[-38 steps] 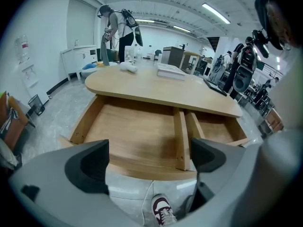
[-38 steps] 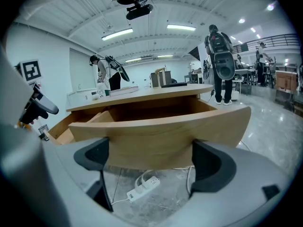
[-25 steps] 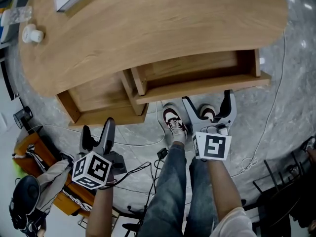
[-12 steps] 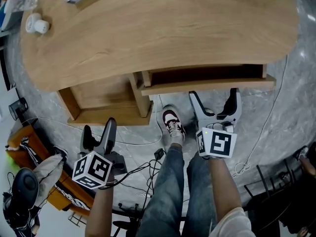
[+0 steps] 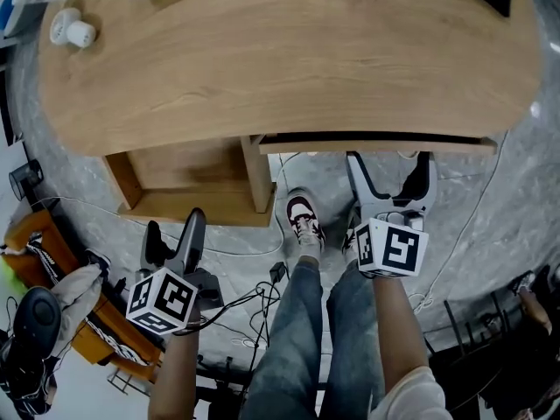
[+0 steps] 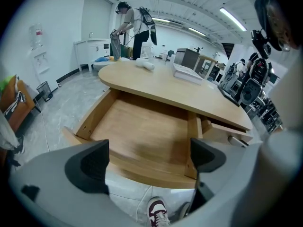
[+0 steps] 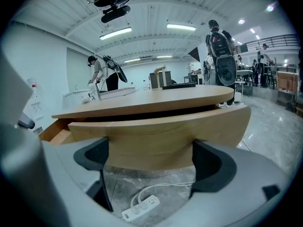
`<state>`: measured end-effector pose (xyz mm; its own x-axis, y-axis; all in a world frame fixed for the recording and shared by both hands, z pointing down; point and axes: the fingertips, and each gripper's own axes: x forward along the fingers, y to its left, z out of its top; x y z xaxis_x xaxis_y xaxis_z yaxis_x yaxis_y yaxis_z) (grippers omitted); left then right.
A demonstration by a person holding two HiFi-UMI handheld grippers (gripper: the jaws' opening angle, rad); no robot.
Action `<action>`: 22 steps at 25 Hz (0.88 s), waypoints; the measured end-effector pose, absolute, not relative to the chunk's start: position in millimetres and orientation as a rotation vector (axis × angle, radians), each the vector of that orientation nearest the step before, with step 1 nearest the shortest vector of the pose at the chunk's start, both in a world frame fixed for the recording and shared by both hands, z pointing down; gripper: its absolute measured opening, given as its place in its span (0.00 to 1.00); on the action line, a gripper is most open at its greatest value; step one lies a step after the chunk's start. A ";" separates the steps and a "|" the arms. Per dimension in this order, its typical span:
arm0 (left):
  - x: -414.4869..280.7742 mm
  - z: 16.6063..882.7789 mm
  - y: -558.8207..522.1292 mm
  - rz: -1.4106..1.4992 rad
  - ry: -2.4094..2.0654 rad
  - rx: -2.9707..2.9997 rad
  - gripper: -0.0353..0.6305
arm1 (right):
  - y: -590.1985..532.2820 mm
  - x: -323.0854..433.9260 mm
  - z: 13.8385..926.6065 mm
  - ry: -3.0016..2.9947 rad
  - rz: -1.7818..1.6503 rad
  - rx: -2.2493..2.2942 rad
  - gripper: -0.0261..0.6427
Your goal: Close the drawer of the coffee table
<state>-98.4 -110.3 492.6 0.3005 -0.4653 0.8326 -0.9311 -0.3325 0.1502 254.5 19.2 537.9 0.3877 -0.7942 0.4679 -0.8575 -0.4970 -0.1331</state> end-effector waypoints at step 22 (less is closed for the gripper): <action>-121.8 495.5 -115.1 0.877 -1.300 1.871 0.86 | -25.0 284.7 541.0 -1.492 0.725 2.521 0.88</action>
<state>-121.8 -115.1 495.5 0.2719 -0.4887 0.8290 -0.9516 -0.2647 0.1561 284.7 -25.0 541.0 0.3981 -0.7930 0.4611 -0.8523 -0.5056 -0.1337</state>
